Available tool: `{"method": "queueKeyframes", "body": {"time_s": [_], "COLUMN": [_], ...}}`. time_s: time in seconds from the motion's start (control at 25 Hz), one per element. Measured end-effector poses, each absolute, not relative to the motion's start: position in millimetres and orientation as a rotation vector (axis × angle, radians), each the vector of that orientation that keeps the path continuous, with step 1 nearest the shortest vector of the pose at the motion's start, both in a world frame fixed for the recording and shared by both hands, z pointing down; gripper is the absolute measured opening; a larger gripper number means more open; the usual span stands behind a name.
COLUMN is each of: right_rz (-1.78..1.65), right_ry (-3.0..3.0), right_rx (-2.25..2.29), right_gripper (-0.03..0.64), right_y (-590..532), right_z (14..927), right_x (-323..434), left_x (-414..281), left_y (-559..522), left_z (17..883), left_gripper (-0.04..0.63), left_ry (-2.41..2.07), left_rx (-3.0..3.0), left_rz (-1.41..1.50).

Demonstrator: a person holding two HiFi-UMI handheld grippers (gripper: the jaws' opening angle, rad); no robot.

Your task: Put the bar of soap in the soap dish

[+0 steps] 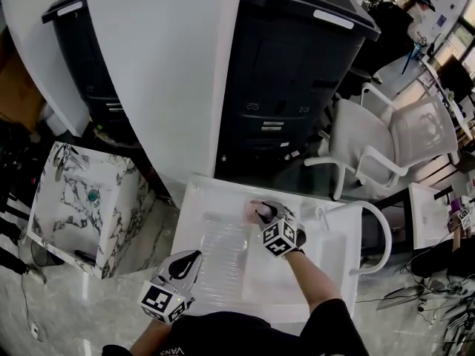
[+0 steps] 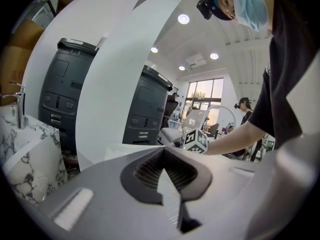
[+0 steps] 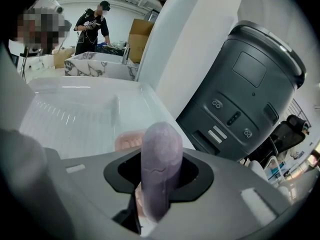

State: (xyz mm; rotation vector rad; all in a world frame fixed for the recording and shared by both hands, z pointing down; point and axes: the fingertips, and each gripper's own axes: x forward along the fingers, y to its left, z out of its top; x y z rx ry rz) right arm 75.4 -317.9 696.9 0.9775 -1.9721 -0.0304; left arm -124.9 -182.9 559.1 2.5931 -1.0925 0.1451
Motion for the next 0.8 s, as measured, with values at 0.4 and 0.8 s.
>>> {"method": "queueKeyframes", "body": {"time_s": [0.4,0.8], "right_rz": [0.061,0.162], "right_ry": [-2.003,-2.058], "right_rx": [1.0,1.015], "right_gripper": [0.123,0.123], "right_y": [-320.0,-324.4], "right_z": [704.9,706.2], "right_x": [75.0,75.8], "left_x": [-129.5,-127.7], "left_y": [-183.6,-182.7], "left_z": [563.1,566.6], "left_gripper": [0.046,0.047], "left_ry": [-1.11,-1.103], "left_rx": [2.574,2.568], "left_rz": [0.148,0.148]}}
